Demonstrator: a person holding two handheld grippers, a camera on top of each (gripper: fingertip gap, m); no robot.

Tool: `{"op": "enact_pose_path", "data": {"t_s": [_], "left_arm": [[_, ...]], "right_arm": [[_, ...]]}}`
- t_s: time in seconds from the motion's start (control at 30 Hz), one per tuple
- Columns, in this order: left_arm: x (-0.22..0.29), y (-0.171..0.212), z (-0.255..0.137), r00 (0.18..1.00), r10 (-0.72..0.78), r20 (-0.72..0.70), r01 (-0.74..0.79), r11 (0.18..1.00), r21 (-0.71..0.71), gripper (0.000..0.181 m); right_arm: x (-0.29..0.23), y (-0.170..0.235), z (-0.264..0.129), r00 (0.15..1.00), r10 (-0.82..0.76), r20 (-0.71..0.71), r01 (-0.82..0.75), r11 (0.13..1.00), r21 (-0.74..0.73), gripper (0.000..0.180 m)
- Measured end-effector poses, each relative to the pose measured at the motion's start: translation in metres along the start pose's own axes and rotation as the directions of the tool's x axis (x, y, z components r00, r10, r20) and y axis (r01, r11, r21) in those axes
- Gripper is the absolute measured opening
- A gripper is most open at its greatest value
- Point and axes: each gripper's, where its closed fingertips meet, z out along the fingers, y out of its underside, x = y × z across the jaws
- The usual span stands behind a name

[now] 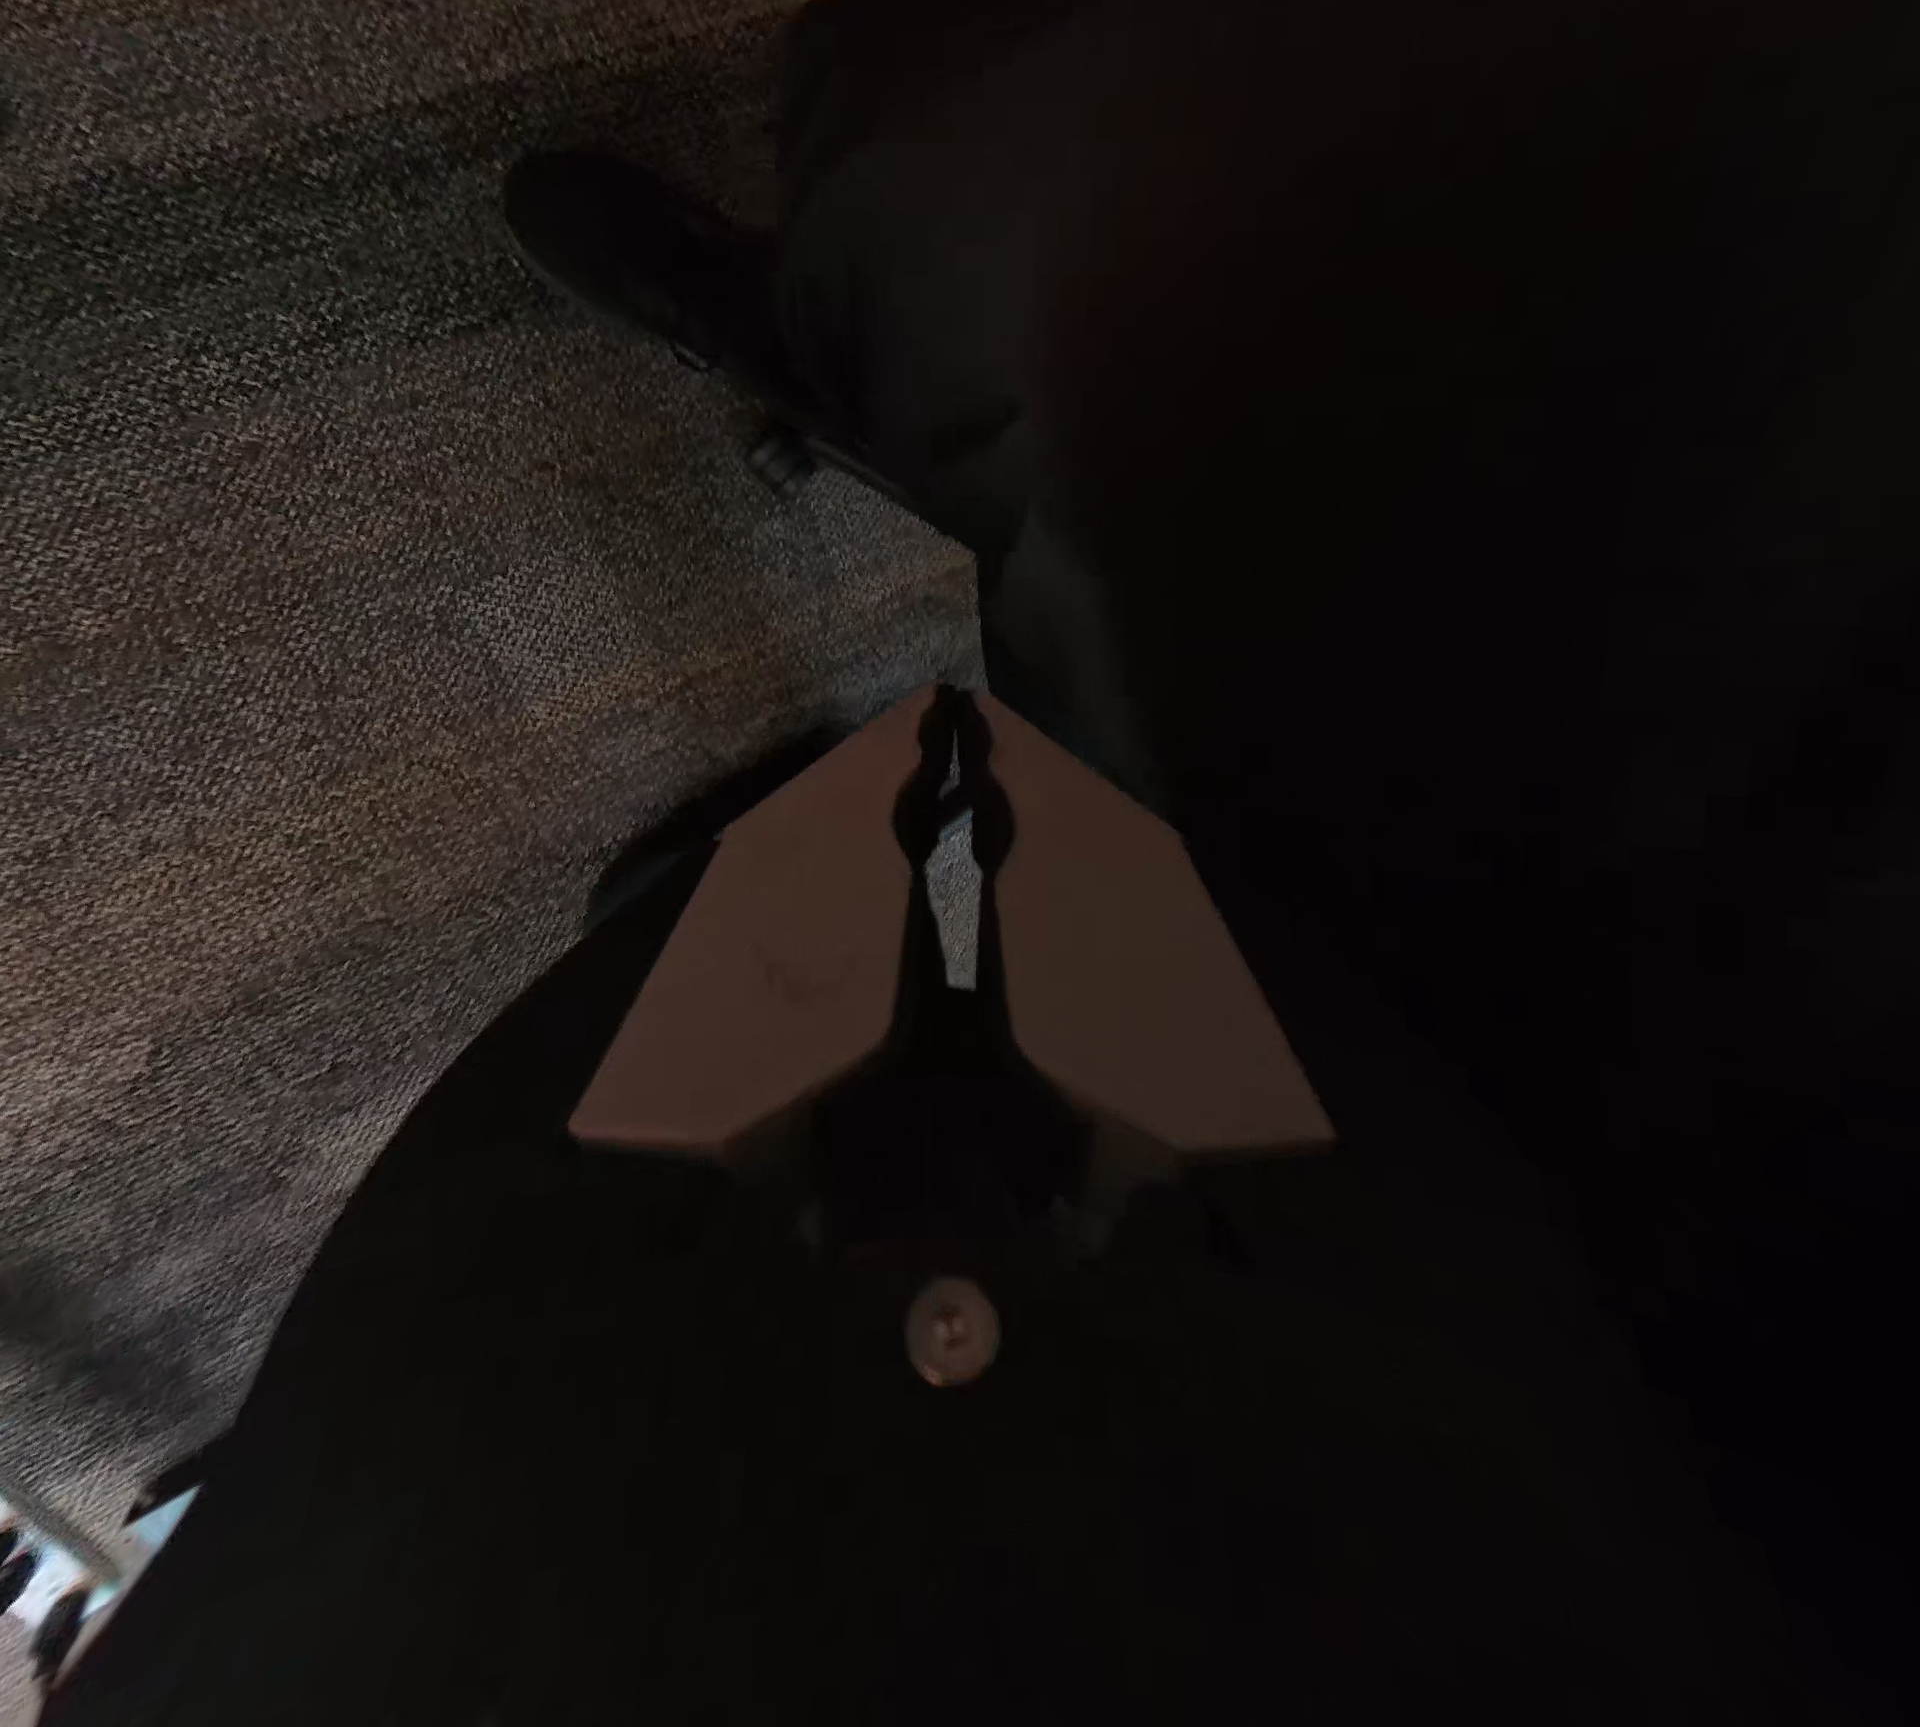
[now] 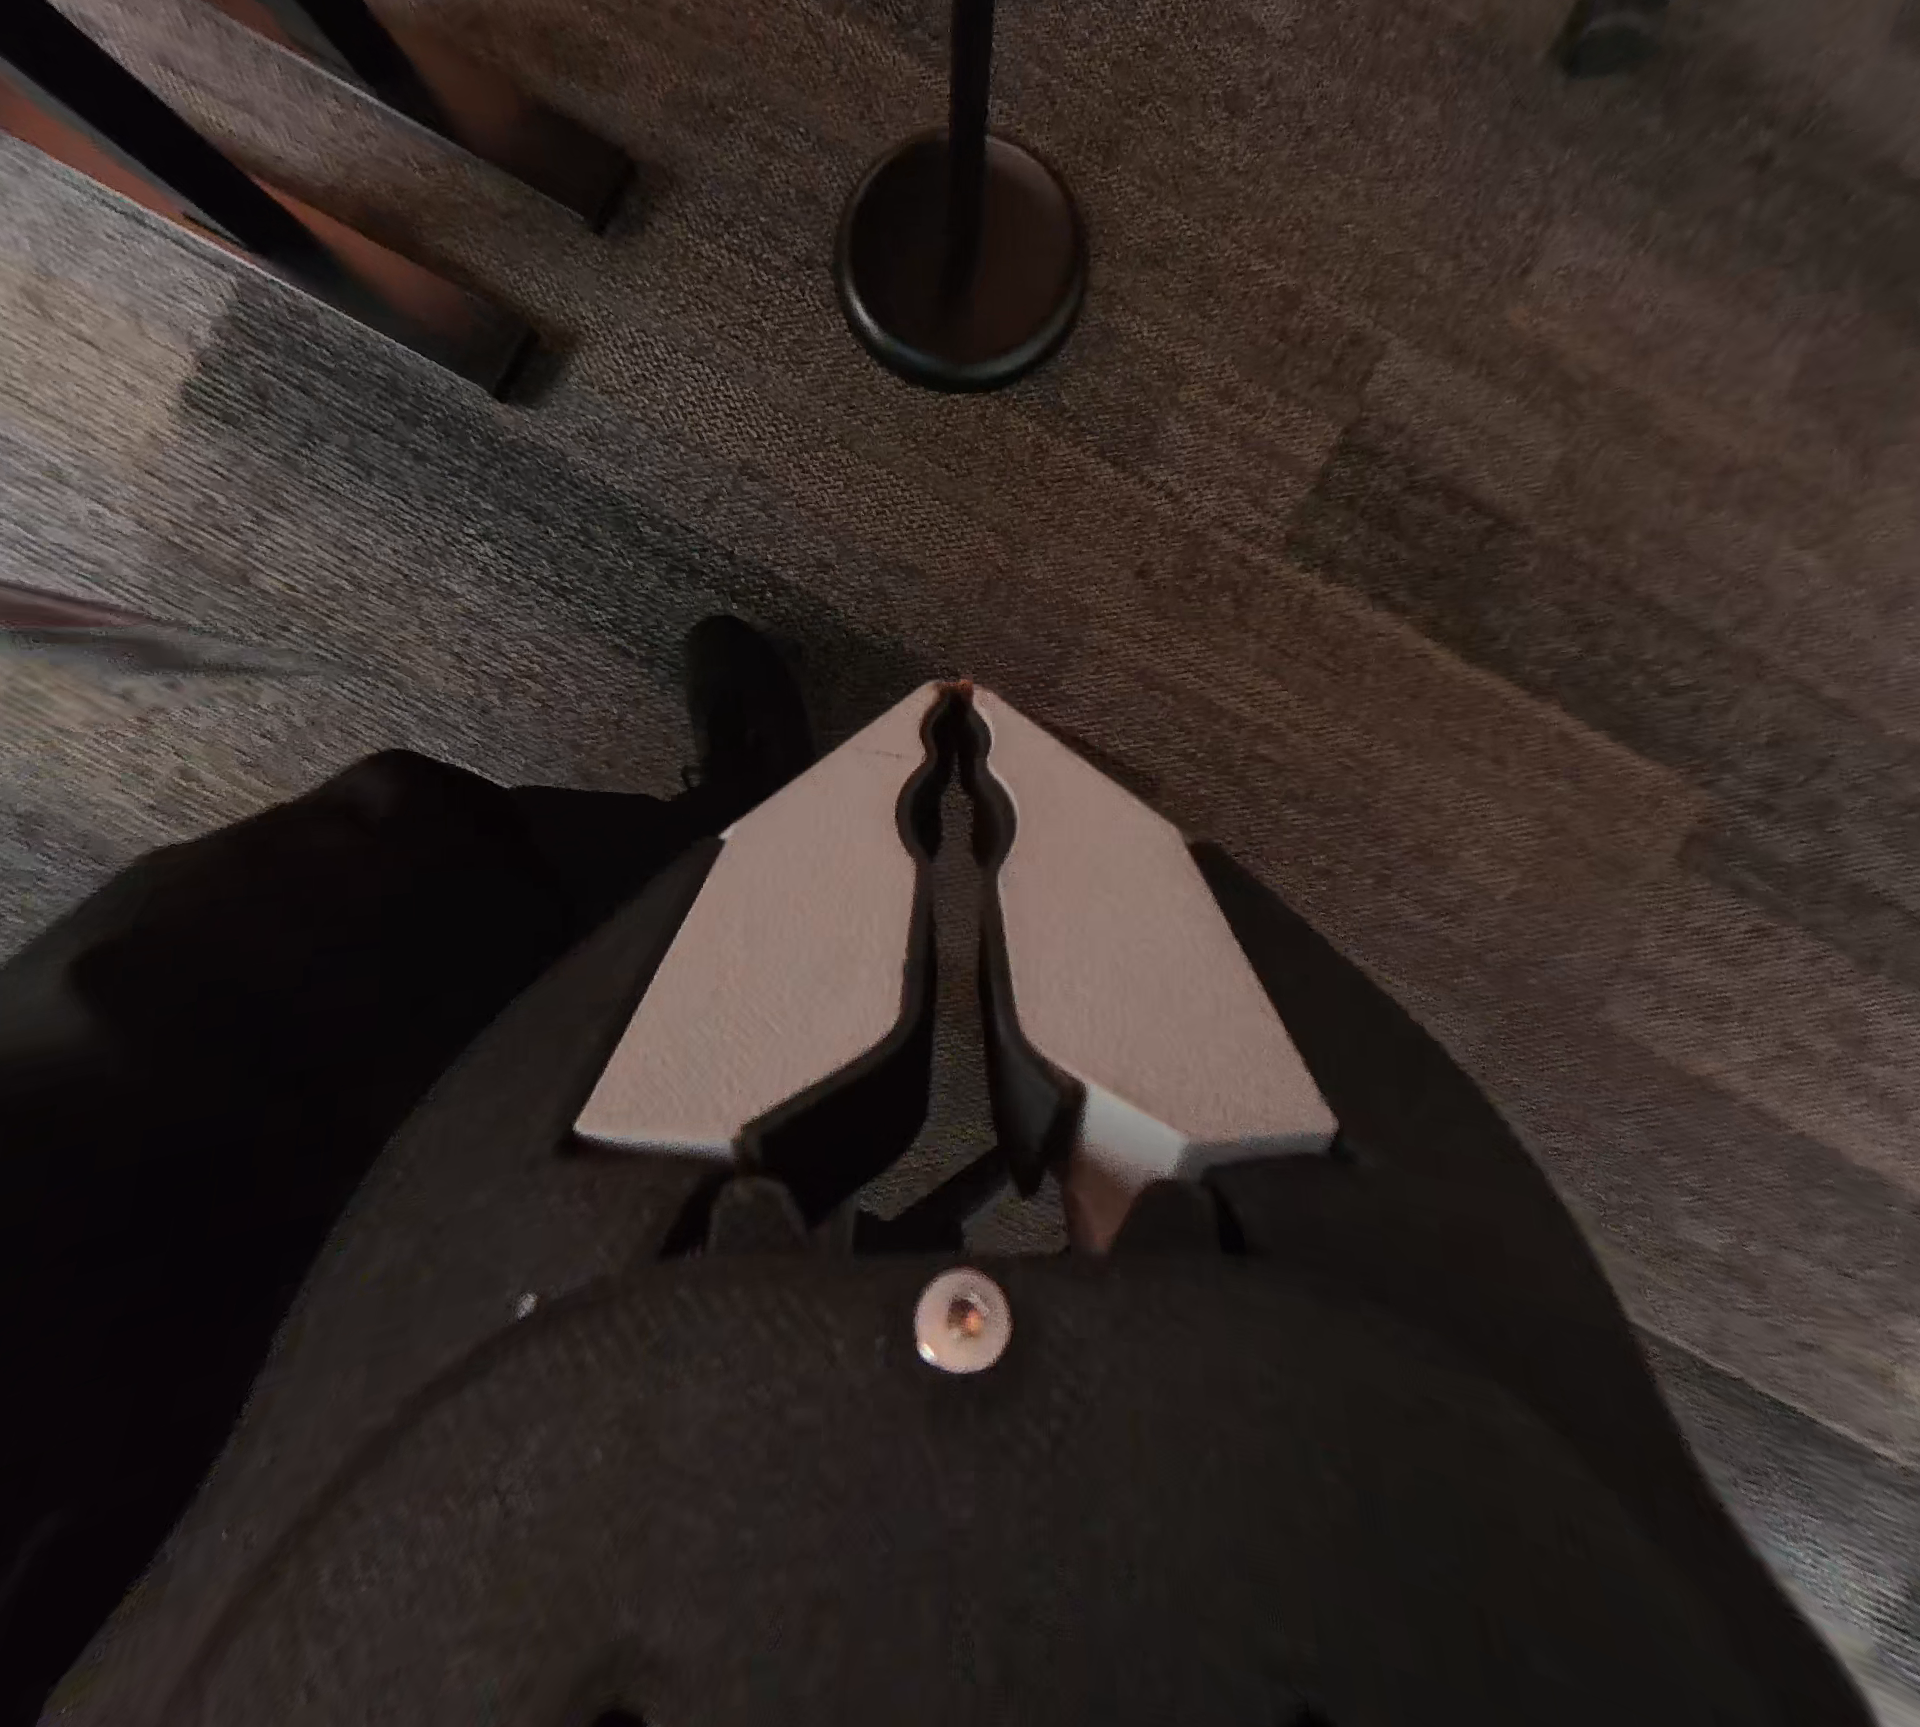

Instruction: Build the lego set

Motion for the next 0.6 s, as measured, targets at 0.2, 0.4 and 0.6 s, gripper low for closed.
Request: {"op": "enact_pose_path", "data": {"t_s": [0.2,0.4,0.6], "left_arm": [[-0.02,-0.008,0.066,0.997,-0.074,0.031,0.073,0.996,0.046,0.0],[-0.017,-0.008,0.128,0.989,-0.151,0.008,0.149,0.983,0.104,0.0],[-0.015,-0.009,0.17,0.983,-0.185,0.009,0.181,0.971,0.156,0.0]], "right_arm": [[0.015,0.014,0.004,0.999,-0.042,0.03,0.043,0.998,-0.047,0.0],[0.029,0.038,0.007,0.994,-0.084,0.073,0.093,0.988,-0.126,0.0],[0.041,0.048,0.011,0.994,-0.08,0.073,0.091,0.983,-0.158,0.0]]}}
